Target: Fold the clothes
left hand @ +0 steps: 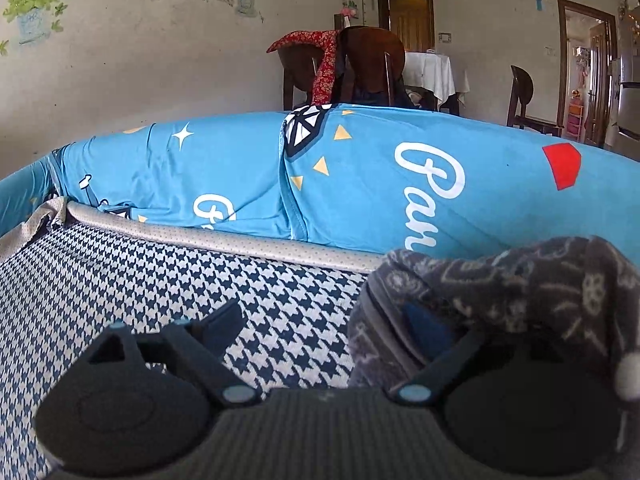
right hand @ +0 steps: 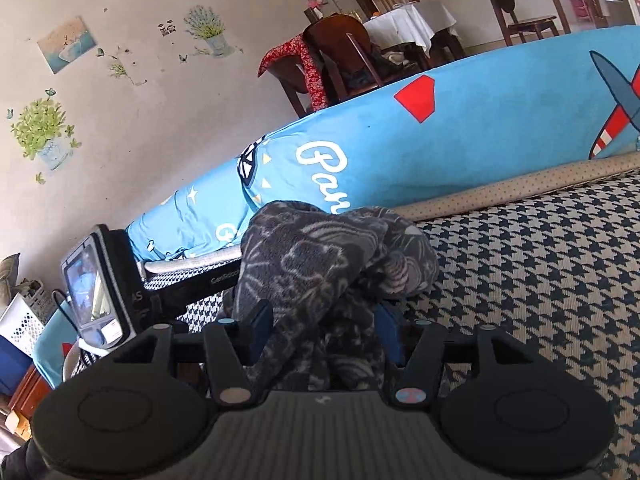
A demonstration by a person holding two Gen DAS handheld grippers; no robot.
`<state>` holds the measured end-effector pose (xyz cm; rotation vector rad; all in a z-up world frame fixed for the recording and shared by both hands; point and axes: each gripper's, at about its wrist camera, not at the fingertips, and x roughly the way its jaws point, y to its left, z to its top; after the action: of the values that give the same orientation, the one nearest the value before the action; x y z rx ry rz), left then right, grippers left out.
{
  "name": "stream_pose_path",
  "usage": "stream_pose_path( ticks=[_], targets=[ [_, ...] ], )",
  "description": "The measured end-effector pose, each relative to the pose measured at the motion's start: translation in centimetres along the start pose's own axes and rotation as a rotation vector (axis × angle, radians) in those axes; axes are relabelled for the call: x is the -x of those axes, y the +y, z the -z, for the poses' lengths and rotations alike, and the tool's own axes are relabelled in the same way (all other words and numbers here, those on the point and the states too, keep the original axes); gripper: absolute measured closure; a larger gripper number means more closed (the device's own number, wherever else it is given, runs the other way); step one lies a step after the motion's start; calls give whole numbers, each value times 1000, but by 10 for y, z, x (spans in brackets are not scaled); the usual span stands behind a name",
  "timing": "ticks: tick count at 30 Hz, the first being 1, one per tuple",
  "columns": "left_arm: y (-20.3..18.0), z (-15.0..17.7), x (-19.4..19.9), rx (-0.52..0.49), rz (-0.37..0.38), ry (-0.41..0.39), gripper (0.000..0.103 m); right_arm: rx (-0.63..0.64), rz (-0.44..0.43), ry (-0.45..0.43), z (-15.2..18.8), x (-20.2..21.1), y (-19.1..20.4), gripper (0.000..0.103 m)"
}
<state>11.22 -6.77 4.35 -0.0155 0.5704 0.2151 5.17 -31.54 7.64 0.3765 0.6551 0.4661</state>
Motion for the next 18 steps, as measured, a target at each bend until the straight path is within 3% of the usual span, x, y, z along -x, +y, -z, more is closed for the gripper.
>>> stream_pose_path(
  ticks=[6,12,18],
  targets=[
    [-2,2,2,-4,-7,-1,10,12,-24,74,16,4,4,42],
    [-4,2,1,-8,-14,-4,10,64,-63,148,34,0,16,28],
    [-7,5,-1,-14,-18,1,10,155,-60,193,51,-16,35,28]
  ],
)
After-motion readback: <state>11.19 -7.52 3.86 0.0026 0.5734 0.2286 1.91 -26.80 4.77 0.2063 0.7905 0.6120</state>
